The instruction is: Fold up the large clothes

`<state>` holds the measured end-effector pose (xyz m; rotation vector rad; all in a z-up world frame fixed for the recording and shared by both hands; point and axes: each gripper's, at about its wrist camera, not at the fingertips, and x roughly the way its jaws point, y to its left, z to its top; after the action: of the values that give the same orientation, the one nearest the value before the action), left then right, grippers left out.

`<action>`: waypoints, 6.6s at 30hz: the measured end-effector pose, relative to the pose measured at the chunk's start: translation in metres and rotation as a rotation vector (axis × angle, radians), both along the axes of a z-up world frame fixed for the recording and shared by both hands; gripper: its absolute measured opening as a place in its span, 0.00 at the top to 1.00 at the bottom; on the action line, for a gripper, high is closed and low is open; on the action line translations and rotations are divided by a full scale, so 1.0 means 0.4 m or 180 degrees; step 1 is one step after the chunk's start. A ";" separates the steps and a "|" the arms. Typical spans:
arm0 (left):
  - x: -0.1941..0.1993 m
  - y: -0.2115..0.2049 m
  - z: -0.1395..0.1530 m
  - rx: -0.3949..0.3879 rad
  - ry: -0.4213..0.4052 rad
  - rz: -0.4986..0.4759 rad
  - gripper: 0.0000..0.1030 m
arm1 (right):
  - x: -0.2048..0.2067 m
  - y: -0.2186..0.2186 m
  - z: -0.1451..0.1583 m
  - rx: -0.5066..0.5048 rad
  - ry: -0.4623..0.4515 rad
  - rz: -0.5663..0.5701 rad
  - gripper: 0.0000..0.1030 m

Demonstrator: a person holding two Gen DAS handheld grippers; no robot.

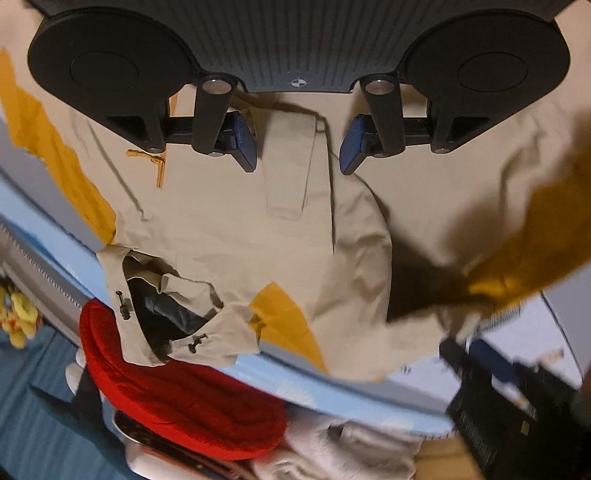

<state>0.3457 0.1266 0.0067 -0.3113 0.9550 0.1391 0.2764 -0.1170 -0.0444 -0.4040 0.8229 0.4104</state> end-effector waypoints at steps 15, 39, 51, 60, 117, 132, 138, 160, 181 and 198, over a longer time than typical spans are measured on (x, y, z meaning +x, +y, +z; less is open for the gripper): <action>0.002 0.003 0.003 0.0111 -0.0052 0.0071 0.71 | 0.031 -0.144 0.132 0.0702 -0.0660 -0.0849 1.00; 0.030 0.018 -0.013 0.0093 0.0007 0.0148 0.69 | -0.003 -0.011 -0.043 -0.0155 -0.0139 0.0044 0.55; 0.027 0.009 -0.013 0.0127 0.0002 0.0120 0.69 | 0.071 -0.403 0.153 0.1533 -0.0651 -0.2379 0.95; 0.033 0.003 -0.024 0.0134 0.0027 0.0108 0.69 | 0.082 -0.594 0.053 0.2028 -0.0033 -0.3646 0.58; -0.033 -0.202 -0.005 0.0346 0.0162 -0.0622 0.50 | 0.142 -0.536 0.159 0.1259 -0.0103 -0.3027 0.63; -0.131 -0.356 0.022 0.0547 -0.0049 -0.1101 0.45 | -0.004 -0.678 0.284 0.0896 -0.0608 -0.2801 0.61; -0.150 -0.369 0.013 0.0557 -0.0059 -0.1183 0.45 | -0.037 -0.798 0.292 0.0978 -0.0663 -0.2931 0.57; -0.094 -0.337 -0.042 0.0516 0.0063 -0.1136 0.45 | -0.191 -1.352 0.003 0.1880 -0.0215 -0.4690 0.55; -0.067 -0.365 -0.102 0.0609 0.0195 -0.1172 0.44 | -0.153 -1.540 -0.156 0.1944 -0.0476 -0.4991 0.55; -0.059 -0.260 -0.023 0.0493 0.0038 -0.0946 0.44 | -0.055 -1.449 0.003 0.1453 -0.1397 -0.4950 0.97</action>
<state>0.3222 0.0227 -0.0025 -0.0241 0.9856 -0.0572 0.2545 -0.6966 -0.0433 0.5962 0.3948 -0.9117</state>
